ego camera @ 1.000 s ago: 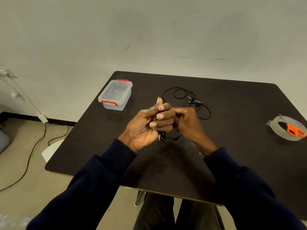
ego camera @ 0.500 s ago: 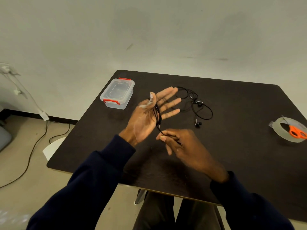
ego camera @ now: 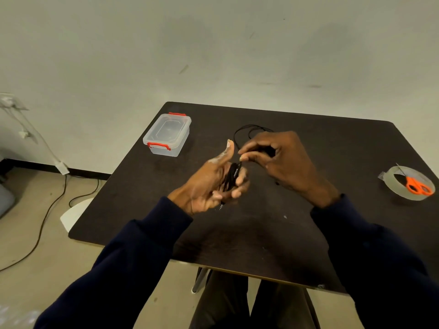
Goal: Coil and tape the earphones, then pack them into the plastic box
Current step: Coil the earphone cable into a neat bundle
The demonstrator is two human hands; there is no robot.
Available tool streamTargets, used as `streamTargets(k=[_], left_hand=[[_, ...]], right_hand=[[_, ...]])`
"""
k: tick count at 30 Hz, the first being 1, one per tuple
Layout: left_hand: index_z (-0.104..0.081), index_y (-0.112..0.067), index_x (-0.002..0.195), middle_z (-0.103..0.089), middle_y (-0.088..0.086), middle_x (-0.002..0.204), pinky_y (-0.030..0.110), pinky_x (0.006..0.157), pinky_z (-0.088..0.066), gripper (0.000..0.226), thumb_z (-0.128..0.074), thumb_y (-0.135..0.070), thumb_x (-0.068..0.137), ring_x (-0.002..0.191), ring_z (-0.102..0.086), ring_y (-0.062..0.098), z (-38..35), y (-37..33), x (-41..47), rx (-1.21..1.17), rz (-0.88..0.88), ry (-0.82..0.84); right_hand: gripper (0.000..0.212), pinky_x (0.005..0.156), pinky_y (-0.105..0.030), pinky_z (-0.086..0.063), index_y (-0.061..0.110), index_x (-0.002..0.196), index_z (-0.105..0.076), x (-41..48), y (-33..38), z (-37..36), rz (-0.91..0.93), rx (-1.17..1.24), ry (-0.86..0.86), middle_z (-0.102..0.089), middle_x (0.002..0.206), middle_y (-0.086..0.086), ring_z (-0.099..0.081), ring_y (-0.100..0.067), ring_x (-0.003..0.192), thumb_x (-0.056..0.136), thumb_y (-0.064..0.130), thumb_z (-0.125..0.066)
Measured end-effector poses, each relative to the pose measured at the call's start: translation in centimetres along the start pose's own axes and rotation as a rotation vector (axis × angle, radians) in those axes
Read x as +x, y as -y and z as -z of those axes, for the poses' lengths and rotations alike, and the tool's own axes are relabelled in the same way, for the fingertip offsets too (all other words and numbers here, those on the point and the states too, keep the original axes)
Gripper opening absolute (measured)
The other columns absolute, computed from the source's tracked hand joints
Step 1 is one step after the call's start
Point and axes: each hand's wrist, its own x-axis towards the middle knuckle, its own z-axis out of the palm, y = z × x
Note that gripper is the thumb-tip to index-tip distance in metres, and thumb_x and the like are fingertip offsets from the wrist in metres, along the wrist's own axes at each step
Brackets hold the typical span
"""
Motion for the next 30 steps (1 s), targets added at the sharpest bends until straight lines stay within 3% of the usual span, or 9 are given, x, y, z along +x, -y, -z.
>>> streamTargets(k=[5, 7, 9, 12, 14, 16, 21, 25, 30], left_hand=[[-0.050, -0.009, 0.067, -0.056, 0.006, 0.052, 0.017, 0.030, -0.024, 0.064, -0.025, -0.049, 0.110, 0.026, -0.026, 0.008, -0.2, -0.8, -0.4, -0.358, -0.015, 0.273], [-0.050, -0.010, 0.062, -0.062, 0.009, 0.056, 0.018, 0.031, -0.023, 0.066, -0.023, -0.045, 0.111, 0.024, -0.036, 0.010, -0.4, -0.7, -0.3, -0.398, -0.085, 0.295], [-0.048, -0.014, 0.058, -0.065, 0.011, 0.060, 0.020, 0.034, -0.035, 0.068, -0.020, -0.044, 0.112, 0.030, -0.052, 0.014, -0.6, -0.7, -0.3, -0.450, -0.170, 0.274], [-0.049, -0.014, 0.057, -0.064, 0.006, 0.062, 0.022, 0.045, -0.039, 0.068, -0.023, -0.042, 0.113, 0.039, -0.057, 0.016, -0.3, -0.7, -0.2, -0.469, -0.295, 0.187], [-0.047, -0.014, 0.058, -0.062, 0.005, 0.063, 0.023, 0.047, -0.041, 0.063, -0.027, -0.039, 0.113, 0.042, -0.055, 0.016, -0.1, -0.6, -0.2, -0.521, -0.353, 0.146], [-0.044, -0.014, 0.059, -0.061, 0.004, 0.061, 0.025, 0.047, -0.042, 0.062, -0.027, -0.037, 0.114, 0.040, -0.053, 0.014, -0.1, -0.4, -0.1, -0.536, -0.408, 0.099], [-0.038, -0.018, 0.053, -0.045, -0.001, 0.041, 0.023, 0.043, -0.029, 0.065, -0.023, -0.035, 0.114, 0.031, -0.030, 0.011, -0.3, -0.1, -0.2, -0.547, -0.465, 0.073], [-0.034, -0.020, 0.047, -0.033, -0.002, 0.034, 0.022, 0.039, -0.020, 0.065, -0.029, -0.030, 0.112, 0.026, -0.025, 0.011, -0.4, 0.0, -0.5, -0.560, -0.431, 0.123], [-0.039, -0.016, 0.048, -0.031, 0.000, 0.036, 0.020, 0.036, -0.036, 0.063, -0.024, -0.022, 0.109, 0.026, -0.027, 0.015, -0.3, 0.1, -1.0, -0.492, -0.404, 0.154]], right_hand=[[0.013, 0.066, -0.039, -0.057, 0.008, 0.094, -0.079, -0.9, -2.0, -3.1, -0.215, 0.386, -0.115, -0.075, 0.084, -0.012, -0.072, -0.029, 0.075, 0.093, 0.019, -0.072], [0.020, 0.060, -0.034, -0.052, 0.007, 0.094, -0.078, -1.8, -2.0, -4.4, -0.308, 0.500, -0.121, -0.074, 0.078, -0.011, -0.067, -0.022, 0.067, 0.095, 0.024, -0.068], [0.018, 0.056, -0.022, -0.044, 0.009, 0.089, -0.077, -3.2, -1.4, -6.0, -0.434, 0.580, -0.100, -0.067, 0.067, 0.004, -0.056, -0.005, 0.059, 0.099, 0.018, -0.065], [0.030, 0.051, -0.023, -0.041, 0.017, 0.078, -0.074, -5.1, -0.2, -8.2, -0.563, 0.628, -0.041, -0.058, 0.060, 0.008, -0.050, -0.004, 0.052, 0.103, 0.012, -0.059], [0.026, 0.056, -0.029, -0.045, -0.002, 0.090, -0.070, -5.7, 0.6, -8.8, -0.629, 0.740, -0.048, -0.056, 0.063, 0.002, -0.049, -0.009, 0.054, 0.104, 0.014, -0.056], [0.029, 0.059, -0.029, -0.047, -0.010, 0.101, -0.066, -5.8, 1.5, -9.0, -0.704, 0.879, -0.071, -0.054, 0.068, -0.001, -0.048, -0.010, 0.056, 0.105, 0.015, -0.053], [0.029, 0.053, -0.023, -0.034, 0.002, 0.098, -0.063, -5.0, 3.3, -8.1, -0.839, 1.271, -0.111, -0.058, 0.076, -0.009, -0.042, -0.010, 0.056, 0.103, 0.028, -0.051], [0.030, 0.045, -0.018, -0.028, 0.003, 0.089, -0.065, -4.6, 3.4, -7.6, -0.875, 1.210, -0.088, -0.059, 0.070, -0.001, -0.040, -0.006, 0.053, 0.086, 0.033, -0.064], [0.018, 0.045, -0.017, -0.031, 0.000, 0.106, -0.071, -4.7, 2.6, -6.9, -0.913, 1.121, -0.153, -0.062, 0.084, -0.004, -0.044, -0.005, 0.059, 0.093, 0.011, -0.067]])
